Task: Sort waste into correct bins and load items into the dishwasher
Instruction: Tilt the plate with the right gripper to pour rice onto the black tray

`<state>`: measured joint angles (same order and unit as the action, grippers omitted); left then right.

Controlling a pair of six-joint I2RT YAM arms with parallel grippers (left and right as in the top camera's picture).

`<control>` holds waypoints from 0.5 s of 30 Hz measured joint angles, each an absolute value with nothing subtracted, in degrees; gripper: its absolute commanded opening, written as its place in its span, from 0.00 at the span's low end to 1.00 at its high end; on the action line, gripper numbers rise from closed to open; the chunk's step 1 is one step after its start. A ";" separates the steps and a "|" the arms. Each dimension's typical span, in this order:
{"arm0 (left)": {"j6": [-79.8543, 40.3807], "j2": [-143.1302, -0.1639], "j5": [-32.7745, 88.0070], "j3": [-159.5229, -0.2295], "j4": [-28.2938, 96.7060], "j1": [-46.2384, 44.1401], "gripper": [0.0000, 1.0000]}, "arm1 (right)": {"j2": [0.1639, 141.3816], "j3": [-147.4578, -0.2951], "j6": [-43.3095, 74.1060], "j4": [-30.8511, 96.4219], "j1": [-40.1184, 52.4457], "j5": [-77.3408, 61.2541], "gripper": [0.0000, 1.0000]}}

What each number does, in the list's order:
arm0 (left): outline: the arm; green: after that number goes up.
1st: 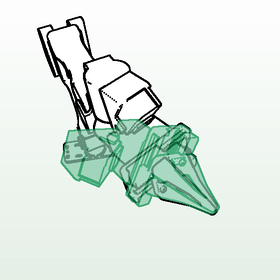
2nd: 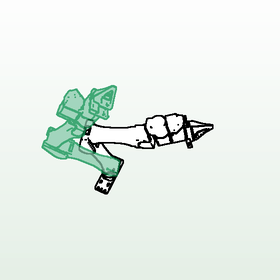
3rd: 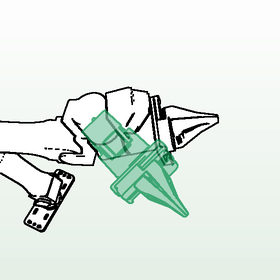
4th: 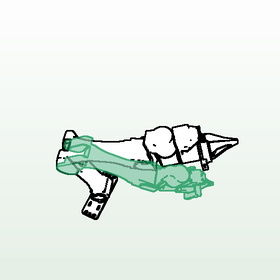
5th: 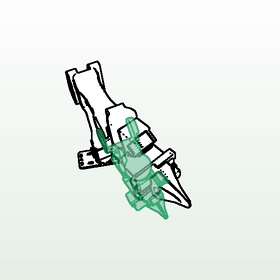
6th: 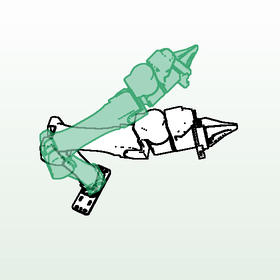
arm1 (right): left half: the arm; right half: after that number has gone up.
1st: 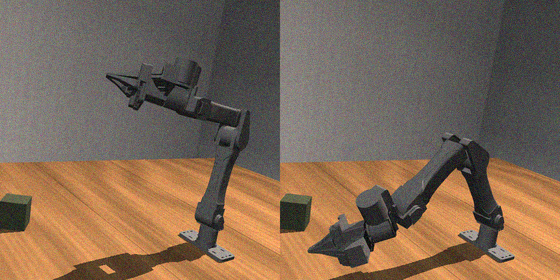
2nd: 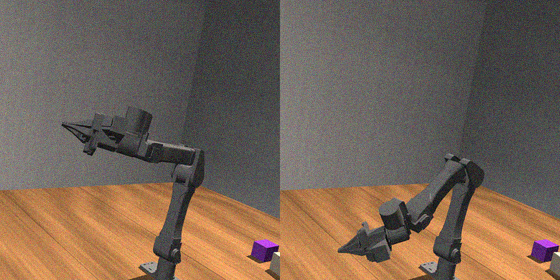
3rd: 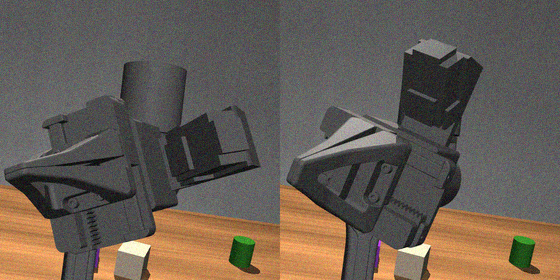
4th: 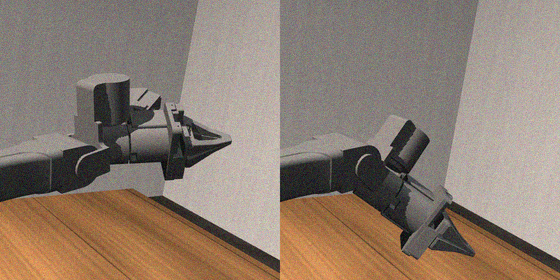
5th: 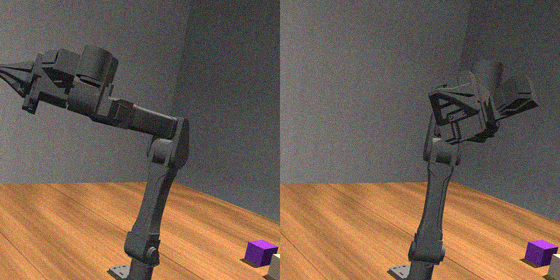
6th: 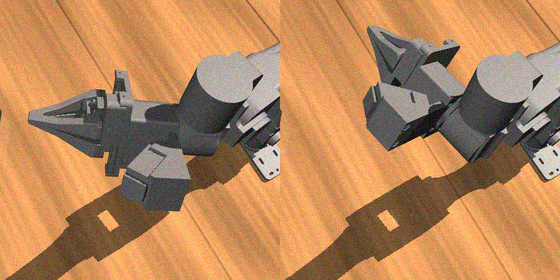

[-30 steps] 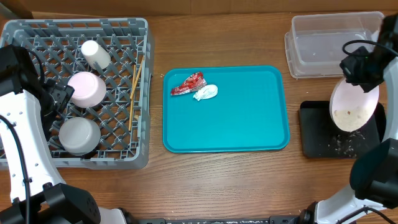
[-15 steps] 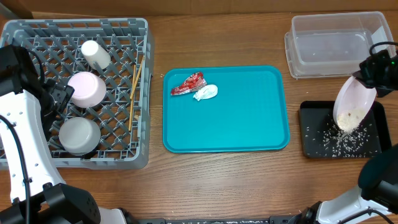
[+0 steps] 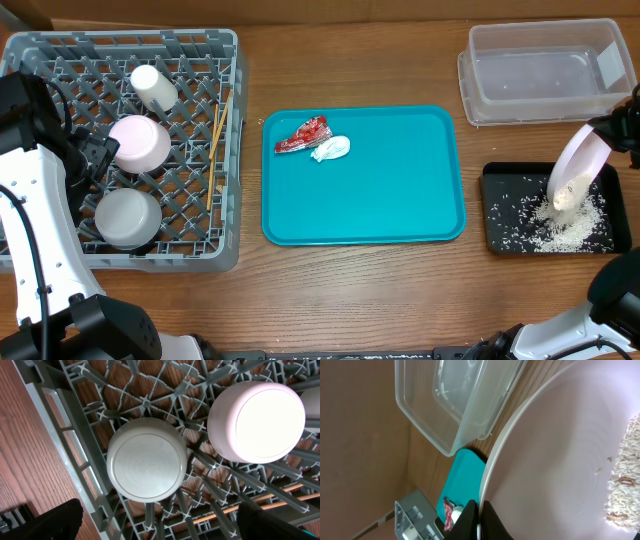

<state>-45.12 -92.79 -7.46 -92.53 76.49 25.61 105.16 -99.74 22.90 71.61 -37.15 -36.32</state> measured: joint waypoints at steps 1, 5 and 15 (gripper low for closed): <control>-45.15 -92.79 -7.46 -92.53 76.51 25.61 1.00 | 105.16 -99.74 22.39 71.61 -37.15 -36.56 0.04; -45.15 -92.79 -7.46 -92.53 76.51 25.61 1.00 | 105.16 -99.74 19.31 72.66 -37.12 -37.98 0.04; -45.12 -92.79 -7.46 -92.53 76.49 25.61 1.00 | 105.16 -99.74 14.63 76.03 -38.26 -41.52 0.04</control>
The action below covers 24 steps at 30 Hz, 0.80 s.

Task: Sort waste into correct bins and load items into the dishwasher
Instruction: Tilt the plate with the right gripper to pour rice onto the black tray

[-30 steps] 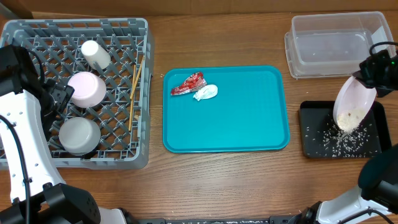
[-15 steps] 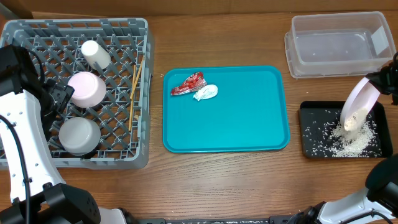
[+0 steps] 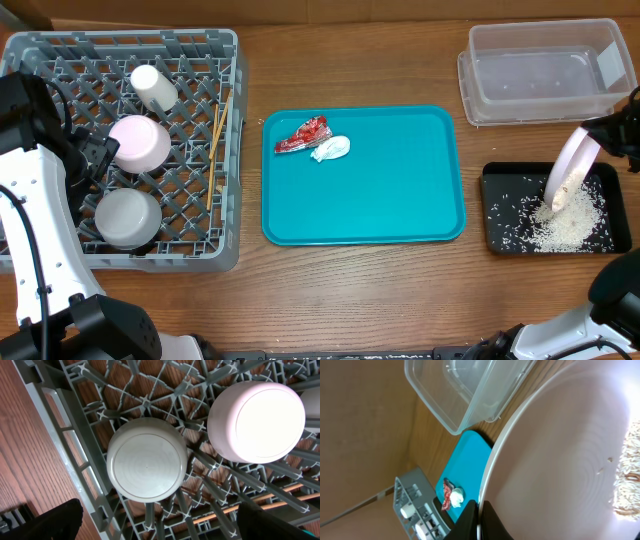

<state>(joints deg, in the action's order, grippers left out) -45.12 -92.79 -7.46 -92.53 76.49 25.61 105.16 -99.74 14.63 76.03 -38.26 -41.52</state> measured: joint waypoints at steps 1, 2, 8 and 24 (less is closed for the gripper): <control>-45.15 -92.79 -7.46 -92.53 76.51 25.61 1.00 | 105.16 -99.74 13.87 76.51 -38.68 -42.04 0.04; -45.15 -92.79 -7.46 -92.53 76.51 25.61 1.00 | 105.16 -99.74 13.15 77.03 -39.00 -42.37 0.04; -45.12 -92.79 -7.46 -92.53 76.51 25.61 1.00 | 105.16 -99.74 9.17 79.55 -39.66 -43.33 0.04; -45.12 -92.79 -7.46 -92.53 76.51 25.61 1.00 | 105.16 -99.74 5.76 83.96 -44.69 -52.38 0.04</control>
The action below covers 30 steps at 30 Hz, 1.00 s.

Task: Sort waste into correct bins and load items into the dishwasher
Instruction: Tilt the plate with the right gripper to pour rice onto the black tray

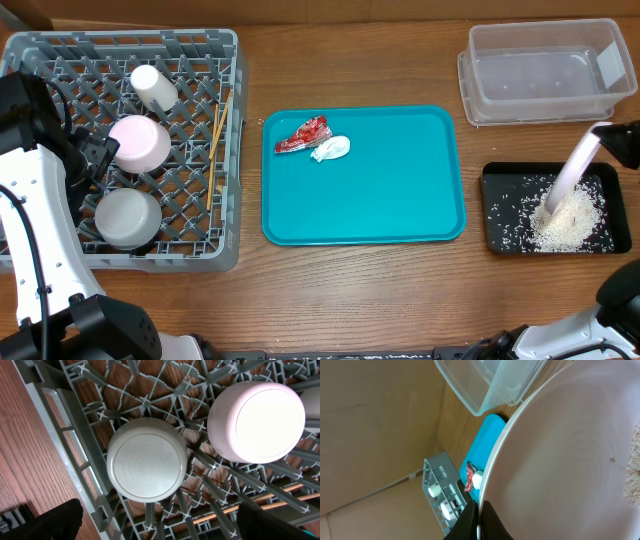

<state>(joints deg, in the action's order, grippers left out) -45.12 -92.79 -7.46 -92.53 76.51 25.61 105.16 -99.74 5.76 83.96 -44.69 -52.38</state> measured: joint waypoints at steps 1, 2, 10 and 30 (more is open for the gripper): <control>-45.15 -92.79 -7.46 -92.53 76.51 25.61 1.00 | 105.16 -99.74 5.26 84.51 -45.47 -52.77 0.04; -45.12 -92.79 -7.46 -92.53 76.51 25.61 1.00 | 105.16 -99.74 4.67 85.21 -46.30 -53.32 0.04; -45.12 -92.79 -7.46 -92.53 76.49 25.61 1.00 | 105.16 -99.74 0.34 87.26 -51.27 -56.84 0.04; -45.12 -92.79 -7.46 -92.53 76.49 25.61 1.00 | 109.16 -99.77 -3.05 89.60 -51.83 -63.02 0.04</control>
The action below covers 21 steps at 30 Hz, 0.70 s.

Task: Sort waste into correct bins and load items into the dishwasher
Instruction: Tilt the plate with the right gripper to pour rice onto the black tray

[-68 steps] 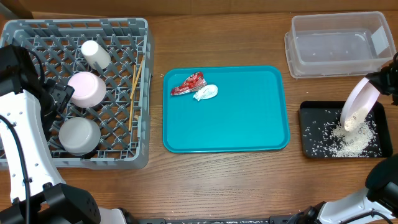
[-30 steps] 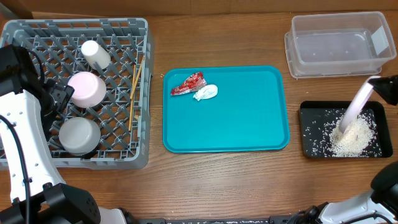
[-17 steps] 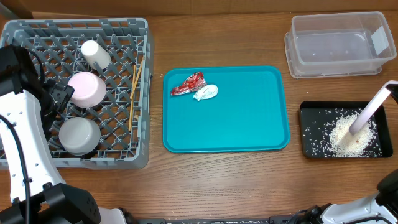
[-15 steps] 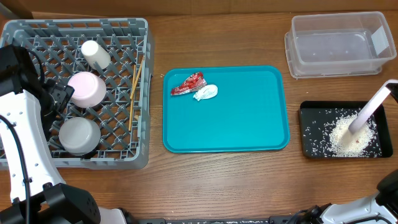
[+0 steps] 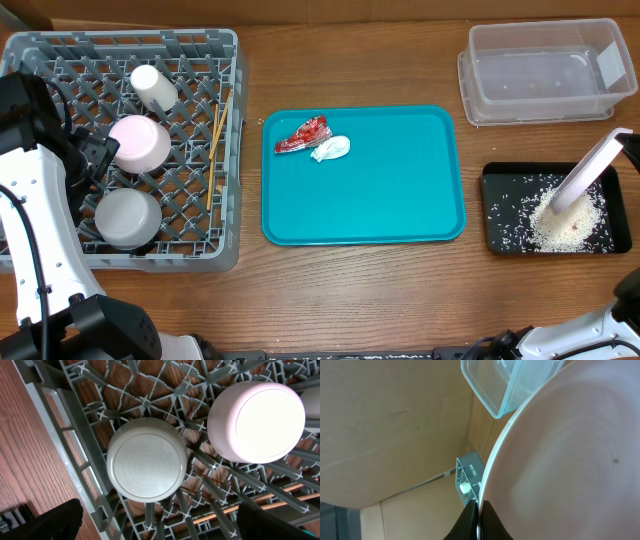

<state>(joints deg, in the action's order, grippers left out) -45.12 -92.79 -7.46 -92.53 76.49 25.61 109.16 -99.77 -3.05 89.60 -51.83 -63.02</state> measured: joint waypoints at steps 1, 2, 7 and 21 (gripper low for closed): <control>-45.12 -92.79 -7.46 -92.53 76.51 25.61 1.00 | 109.21 -99.77 -3.09 88.99 -51.96 -63.02 0.04; -45.12 -92.79 -7.46 -92.53 76.51 25.61 1.00 | 109.25 -99.77 -2.96 88.66 -52.16 -62.98 0.04; -45.12 -92.79 -7.46 -92.53 76.49 25.61 1.00 | 109.80 -99.77 -3.44 90.80 -54.08 -62.59 0.04; -45.12 -92.79 -7.46 -92.53 76.51 25.61 1.00 | 110.15 -99.77 -11.27 95.57 -57.67 -62.24 0.04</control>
